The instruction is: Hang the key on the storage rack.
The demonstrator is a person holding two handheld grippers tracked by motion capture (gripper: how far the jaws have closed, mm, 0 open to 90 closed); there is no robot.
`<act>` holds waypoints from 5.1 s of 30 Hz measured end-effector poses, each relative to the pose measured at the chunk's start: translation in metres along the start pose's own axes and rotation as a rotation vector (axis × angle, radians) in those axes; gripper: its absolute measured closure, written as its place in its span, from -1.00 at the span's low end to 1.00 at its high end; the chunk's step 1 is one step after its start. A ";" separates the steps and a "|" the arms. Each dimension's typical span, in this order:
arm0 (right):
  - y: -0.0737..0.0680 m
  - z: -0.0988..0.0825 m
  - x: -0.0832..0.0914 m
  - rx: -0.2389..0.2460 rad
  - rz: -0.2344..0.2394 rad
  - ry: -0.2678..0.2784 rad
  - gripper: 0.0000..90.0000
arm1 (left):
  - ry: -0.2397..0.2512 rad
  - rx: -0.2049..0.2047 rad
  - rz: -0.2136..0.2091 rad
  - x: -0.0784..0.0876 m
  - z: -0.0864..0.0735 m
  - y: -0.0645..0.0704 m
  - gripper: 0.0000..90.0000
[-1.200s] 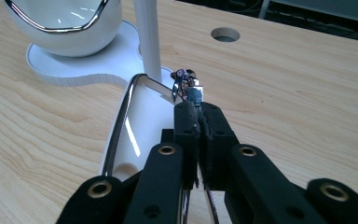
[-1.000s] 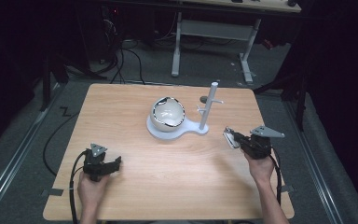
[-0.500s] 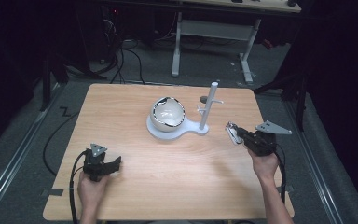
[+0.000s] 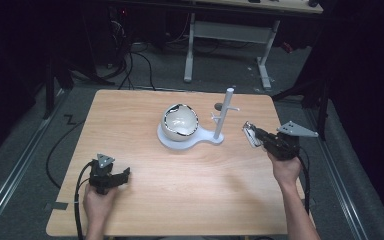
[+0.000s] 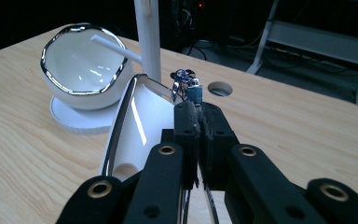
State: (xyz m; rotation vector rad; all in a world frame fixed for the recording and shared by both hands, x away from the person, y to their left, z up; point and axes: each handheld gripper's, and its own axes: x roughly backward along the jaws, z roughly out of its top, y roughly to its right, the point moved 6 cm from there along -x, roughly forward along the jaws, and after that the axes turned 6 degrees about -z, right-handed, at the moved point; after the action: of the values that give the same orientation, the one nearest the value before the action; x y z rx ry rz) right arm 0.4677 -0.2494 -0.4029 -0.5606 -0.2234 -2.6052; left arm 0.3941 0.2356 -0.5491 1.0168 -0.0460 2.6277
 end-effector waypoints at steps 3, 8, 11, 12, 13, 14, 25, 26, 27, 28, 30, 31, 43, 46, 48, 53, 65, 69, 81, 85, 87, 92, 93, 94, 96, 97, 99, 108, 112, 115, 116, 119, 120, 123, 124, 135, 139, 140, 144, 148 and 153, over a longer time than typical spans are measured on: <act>0.000 0.006 0.001 0.006 -0.005 0.009 0.92 | 0.000 0.001 -0.001 0.000 0.000 0.000 -0.49; -0.001 0.012 0.003 -0.004 0.007 0.021 0.92 | 0.002 0.002 0.000 0.000 0.000 0.000 -0.49; -0.001 0.020 0.006 0.004 0.006 0.034 0.92 | 0.000 0.001 -0.001 0.000 0.000 0.000 -0.49; -0.001 0.021 0.007 0.001 0.008 0.037 0.92 | 0.000 0.001 -0.001 0.000 0.000 0.000 -0.49; -0.001 0.023 0.007 0.003 0.008 0.041 0.92 | 0.000 0.001 -0.001 0.000 0.000 0.000 -0.49; -0.001 0.025 0.008 0.001 0.011 0.044 0.92 | 0.000 0.001 -0.001 0.000 0.000 0.000 -0.49; -0.007 0.042 0.008 0.002 0.034 0.066 0.92 | 0.004 0.005 -0.001 0.000 0.000 0.000 -0.49; -0.008 0.044 0.008 0.003 0.033 0.067 0.92 | 0.005 0.005 -0.002 0.000 0.000 0.000 -0.49; -0.009 0.046 0.008 0.005 0.034 0.069 0.92 | 0.005 0.006 -0.002 0.000 0.000 0.000 -0.49; -0.010 0.049 0.008 0.010 0.032 0.074 0.92 | 0.006 0.006 -0.003 0.000 0.000 0.000 -0.49; -0.011 0.052 0.008 0.015 0.032 0.074 0.92 | 0.004 0.005 -0.003 0.000 0.000 0.000 -0.49; -0.012 0.053 0.007 0.017 0.034 0.074 0.92 | 0.004 0.005 -0.003 0.000 0.000 0.000 -0.49; -0.017 0.063 0.004 0.038 0.034 0.072 0.92 | 0.004 0.005 -0.004 0.000 0.000 0.000 -0.49; -0.020 0.065 0.004 0.040 0.037 0.070 0.92 | 0.004 0.005 -0.003 0.000 0.000 0.000 -0.49; -0.021 0.065 0.003 0.045 0.037 0.070 0.92 | 0.005 0.005 -0.004 0.000 0.000 0.000 -0.49; -0.026 0.063 -0.001 0.055 0.043 0.059 0.92 | 0.005 0.005 -0.004 0.000 0.000 0.000 -0.49; -0.032 0.048 -0.014 0.060 0.048 0.018 0.92 | 0.005 0.005 -0.004 0.000 0.000 0.000 -0.49; -0.033 0.043 -0.019 0.049 0.053 0.006 0.92 | 0.004 0.005 -0.004 0.000 0.000 0.000 -0.49; -0.028 0.026 -0.037 0.006 0.053 -0.034 0.92 | 0.005 0.006 -0.002 0.000 0.000 0.000 -0.49; -0.027 0.024 -0.042 -0.011 0.056 -0.035 0.92 | 0.002 0.003 -0.002 0.000 0.000 0.000 -0.49; -0.027 0.023 -0.043 -0.015 0.054 -0.039 0.92 | 0.002 0.003 -0.002 0.000 0.000 0.000 -0.49; -0.028 0.021 -0.049 -0.012 0.044 -0.040 0.91 | 0.002 0.003 -0.001 0.000 0.000 0.000 -0.49; -0.028 0.021 -0.050 -0.009 0.043 -0.040 0.91 | 0.002 0.003 -0.001 0.000 0.000 0.000 -0.49; -0.029 0.021 -0.051 -0.009 0.041 -0.042 0.91 | 0.002 0.003 -0.001 0.000 0.000 0.000 -0.49; -0.029 0.020 -0.054 -0.007 0.040 -0.041 0.91 | 0.002 0.003 0.000 0.000 0.000 0.000 -0.49; -0.029 0.020 -0.055 -0.008 0.039 -0.042 0.90 | 0.002 0.002 0.000 0.000 0.000 0.000 -0.49; -0.030 0.020 -0.057 -0.008 0.035 -0.043 0.90 | 0.001 0.002 0.000 0.000 0.000 0.000 -0.49; -0.028 0.012 -0.067 -0.020 0.020 -0.064 0.89 | 0.001 0.001 0.001 0.000 0.000 0.000 -0.49; -0.029 0.013 -0.068 -0.012 0.018 -0.064 0.86 | 0.000 0.000 0.002 0.000 0.000 0.000 -0.49; -0.029 0.013 -0.070 -0.018 0.019 -0.063 0.84 | 0.001 0.000 0.002 0.000 0.000 0.000 -0.49; -0.029 0.013 -0.070 -0.019 0.019 -0.063 0.83 | 0.001 0.000 0.002 0.000 0.000 0.000 -0.49; -0.030 0.014 -0.071 -0.017 0.018 -0.064 0.82 | 0.001 0.000 0.002 0.000 0.000 0.000 -0.49; -0.030 0.014 -0.072 -0.015 0.017 -0.064 0.81 | 0.001 0.000 0.002 0.000 0.000 0.000 -0.49; -0.030 0.014 -0.072 -0.015 0.016 -0.064 0.80 | 0.001 0.000 0.001 0.000 0.000 0.000 -0.49; -0.030 0.014 -0.072 -0.014 0.016 -0.065 0.79 | 0.000 0.001 0.001 0.000 0.000 0.000 -0.49; -0.026 0.016 -0.061 -0.021 0.009 -0.038 0.56 | 0.000 0.000 0.002 0.000 0.000 0.000 -0.49; -0.023 0.017 -0.055 -0.021 0.004 -0.030 0.43 | 0.000 0.000 0.002 0.000 0.000 0.000 -0.49; -0.023 0.017 -0.055 -0.021 0.004 -0.030 0.43 | 0.000 0.000 0.002 0.000 0.000 0.000 -0.49; -0.020 0.018 -0.049 -0.033 -0.002 -0.019 0.34 | 0.000 -0.002 0.004 0.000 0.000 0.000 -0.49; -0.017 0.019 -0.044 -0.037 -0.010 -0.012 0.30 | 0.000 -0.003 0.005 0.000 0.000 0.000 -0.49; -0.015 0.019 -0.039 -0.048 -0.010 -0.003 0.28 | 0.001 -0.003 0.006 0.000 0.000 0.001 -0.49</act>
State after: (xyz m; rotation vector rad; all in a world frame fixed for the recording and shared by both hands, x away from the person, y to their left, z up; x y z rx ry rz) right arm 0.4992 -0.2158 -0.4030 -0.5818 -0.1661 -2.6253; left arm 0.3941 0.2350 -0.5492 1.0153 -0.0526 2.6326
